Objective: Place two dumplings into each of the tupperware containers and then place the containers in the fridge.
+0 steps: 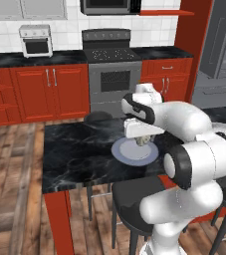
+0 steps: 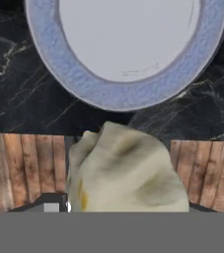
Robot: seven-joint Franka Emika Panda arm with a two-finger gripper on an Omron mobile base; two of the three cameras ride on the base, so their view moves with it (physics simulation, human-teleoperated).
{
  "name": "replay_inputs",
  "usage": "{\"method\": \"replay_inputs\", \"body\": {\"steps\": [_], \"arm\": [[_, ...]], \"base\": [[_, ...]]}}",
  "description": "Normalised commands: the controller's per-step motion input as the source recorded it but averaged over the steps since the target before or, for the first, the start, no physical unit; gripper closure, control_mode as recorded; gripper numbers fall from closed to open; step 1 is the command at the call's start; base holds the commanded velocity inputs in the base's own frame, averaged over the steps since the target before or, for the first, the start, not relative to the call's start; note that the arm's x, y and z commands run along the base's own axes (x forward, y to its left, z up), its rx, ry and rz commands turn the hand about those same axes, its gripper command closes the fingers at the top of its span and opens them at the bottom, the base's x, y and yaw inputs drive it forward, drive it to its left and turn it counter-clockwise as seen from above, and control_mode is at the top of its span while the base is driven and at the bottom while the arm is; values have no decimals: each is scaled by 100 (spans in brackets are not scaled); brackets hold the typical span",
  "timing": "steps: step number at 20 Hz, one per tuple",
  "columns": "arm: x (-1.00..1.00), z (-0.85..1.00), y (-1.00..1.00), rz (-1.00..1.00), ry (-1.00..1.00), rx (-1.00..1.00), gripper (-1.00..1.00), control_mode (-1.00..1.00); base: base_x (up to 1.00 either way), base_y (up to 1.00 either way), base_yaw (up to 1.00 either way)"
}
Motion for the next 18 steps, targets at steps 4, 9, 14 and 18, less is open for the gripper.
{"method": "replay_inputs", "body": {"steps": [4, 9, 14, 18], "arm": [[-88, 35, -25, -2, -4, 0, 100, -100], [-68, 27, -13, -4, -16, 1, 100, -100], [-61, 28, 2, 0, -11, 0, 100, -100], [-33, 33, 4, -2, 0, 0, 100, -100]], "base": [[0, 0, 0], [0, 0, 0], [0, 0, 0], [0, 0, 0]]}}
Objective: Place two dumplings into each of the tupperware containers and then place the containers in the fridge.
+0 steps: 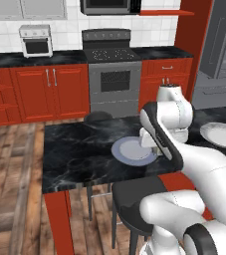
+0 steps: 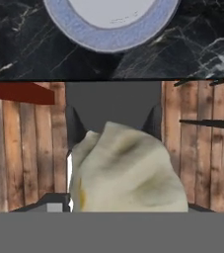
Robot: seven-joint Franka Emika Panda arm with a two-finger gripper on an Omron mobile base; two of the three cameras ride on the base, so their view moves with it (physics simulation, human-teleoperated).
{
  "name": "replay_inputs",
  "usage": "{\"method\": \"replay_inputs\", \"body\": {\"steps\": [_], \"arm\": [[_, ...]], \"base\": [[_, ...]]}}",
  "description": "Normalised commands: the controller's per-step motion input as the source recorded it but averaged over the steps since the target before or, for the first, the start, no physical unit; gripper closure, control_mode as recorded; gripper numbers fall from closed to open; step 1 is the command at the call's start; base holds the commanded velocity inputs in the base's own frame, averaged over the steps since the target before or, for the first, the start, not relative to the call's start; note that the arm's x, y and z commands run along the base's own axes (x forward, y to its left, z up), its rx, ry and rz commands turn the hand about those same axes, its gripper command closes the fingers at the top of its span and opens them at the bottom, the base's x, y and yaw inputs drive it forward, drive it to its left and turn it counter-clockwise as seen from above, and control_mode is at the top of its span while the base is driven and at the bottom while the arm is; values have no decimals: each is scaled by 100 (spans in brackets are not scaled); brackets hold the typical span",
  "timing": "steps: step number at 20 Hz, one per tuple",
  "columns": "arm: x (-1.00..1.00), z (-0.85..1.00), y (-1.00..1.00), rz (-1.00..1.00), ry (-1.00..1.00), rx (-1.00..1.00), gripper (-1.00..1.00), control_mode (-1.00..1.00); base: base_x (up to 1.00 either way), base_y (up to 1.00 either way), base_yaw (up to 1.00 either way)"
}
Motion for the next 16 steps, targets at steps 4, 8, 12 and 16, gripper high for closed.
{"method": "replay_inputs", "body": {"steps": [4, 8, 12, 16], "arm": [[-53, 8, -24, 0, 0, 3, 100, -100], [-22, 0, 18, 0, 0, -1, 100, -100], [-34, 0, 0, 0, 0, 0, 100, -100], [-10, 0, 0, 0, 0, 0, 100, 100]], "base": [[0, 0, 0], [0, 0, 0], [0, 0, 0], [-53, -4, 0]]}}
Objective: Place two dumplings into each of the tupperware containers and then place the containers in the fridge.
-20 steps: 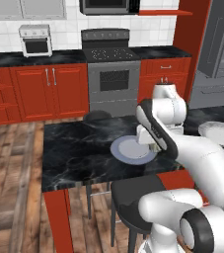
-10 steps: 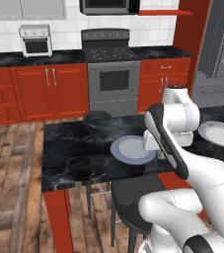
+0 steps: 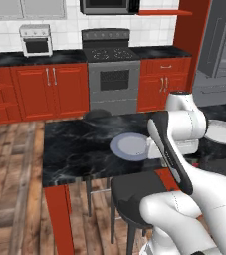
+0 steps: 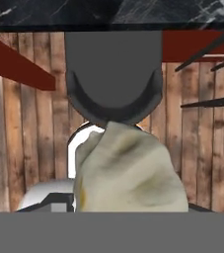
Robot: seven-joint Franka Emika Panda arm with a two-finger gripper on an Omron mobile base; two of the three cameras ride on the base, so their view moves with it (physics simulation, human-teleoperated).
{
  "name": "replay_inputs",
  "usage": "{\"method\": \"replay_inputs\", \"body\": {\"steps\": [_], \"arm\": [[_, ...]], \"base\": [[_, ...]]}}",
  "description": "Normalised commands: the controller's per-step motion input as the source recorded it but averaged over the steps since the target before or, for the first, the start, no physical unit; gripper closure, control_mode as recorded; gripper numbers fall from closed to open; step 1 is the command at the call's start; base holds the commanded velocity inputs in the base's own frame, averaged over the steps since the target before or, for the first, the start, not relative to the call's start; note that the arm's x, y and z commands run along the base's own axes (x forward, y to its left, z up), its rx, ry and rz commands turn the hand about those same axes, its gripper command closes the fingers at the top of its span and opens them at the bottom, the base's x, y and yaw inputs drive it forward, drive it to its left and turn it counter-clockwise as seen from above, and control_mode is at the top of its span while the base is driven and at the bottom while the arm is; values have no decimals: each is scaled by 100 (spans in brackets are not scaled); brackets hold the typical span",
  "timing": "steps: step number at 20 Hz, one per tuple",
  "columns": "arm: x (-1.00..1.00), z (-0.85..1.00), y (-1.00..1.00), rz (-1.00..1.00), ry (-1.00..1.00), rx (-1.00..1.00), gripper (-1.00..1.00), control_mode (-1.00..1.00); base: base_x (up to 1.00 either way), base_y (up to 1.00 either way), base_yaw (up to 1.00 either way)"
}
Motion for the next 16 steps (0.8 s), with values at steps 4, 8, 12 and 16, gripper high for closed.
{"method": "replay_inputs", "body": {"steps": [4, 8, 12, 16], "arm": [[0, 0, 0, 0, 0, 0, 100, 100], [0, 0, 0, 0, 0, 0, 100, 100], [0, 0, 0, 0, 0, 0, 100, 100], [0, 0, 0, 0, 0, 0, 100, 100]], "base": [[-98, -69, -3], [-61, -70, -2], [-2, -81, -6], [1, -94, -2]]}}
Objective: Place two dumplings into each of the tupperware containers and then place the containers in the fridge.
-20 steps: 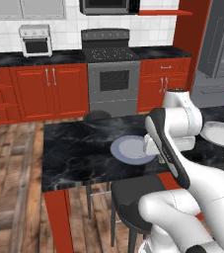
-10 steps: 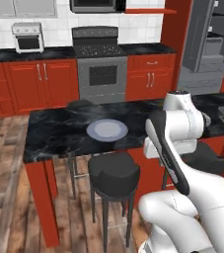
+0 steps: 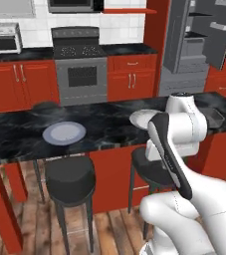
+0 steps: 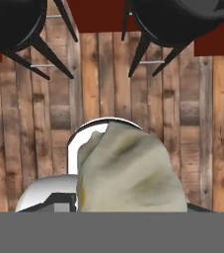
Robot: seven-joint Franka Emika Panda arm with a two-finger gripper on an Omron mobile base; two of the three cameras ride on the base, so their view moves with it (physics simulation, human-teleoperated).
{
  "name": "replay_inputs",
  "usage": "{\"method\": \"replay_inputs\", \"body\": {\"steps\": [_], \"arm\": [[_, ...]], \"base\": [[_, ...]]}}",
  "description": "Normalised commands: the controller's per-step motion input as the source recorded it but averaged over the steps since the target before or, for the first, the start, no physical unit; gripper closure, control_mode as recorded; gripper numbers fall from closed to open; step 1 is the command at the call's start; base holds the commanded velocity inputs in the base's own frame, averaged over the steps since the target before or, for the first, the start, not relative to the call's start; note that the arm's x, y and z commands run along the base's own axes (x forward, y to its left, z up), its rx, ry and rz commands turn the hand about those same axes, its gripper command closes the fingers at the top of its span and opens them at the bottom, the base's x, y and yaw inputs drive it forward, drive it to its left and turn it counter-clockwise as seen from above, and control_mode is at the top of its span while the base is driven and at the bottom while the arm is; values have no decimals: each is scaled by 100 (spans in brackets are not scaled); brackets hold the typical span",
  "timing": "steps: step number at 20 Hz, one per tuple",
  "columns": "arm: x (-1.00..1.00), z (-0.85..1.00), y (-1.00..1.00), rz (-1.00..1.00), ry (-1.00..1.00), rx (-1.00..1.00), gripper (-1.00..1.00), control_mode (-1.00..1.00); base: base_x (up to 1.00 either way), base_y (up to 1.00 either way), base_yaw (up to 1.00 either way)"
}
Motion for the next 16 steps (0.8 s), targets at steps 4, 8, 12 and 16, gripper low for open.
{"method": "replay_inputs", "body": {"steps": [4, 8, 12, 16], "arm": [[0, 0, 0, 0, 0, 0, 100, 100], [0, 0, 0, 0, 0, 0, 100, 100], [0, 0, 0, 0, 0, 0, 100, 100], [0, 0, 0, 0, 0, 0, 100, 100]], "base": [[2, -89, -1], [3, -78, 0], [16, -88, 0], [38, -88, 0]]}}
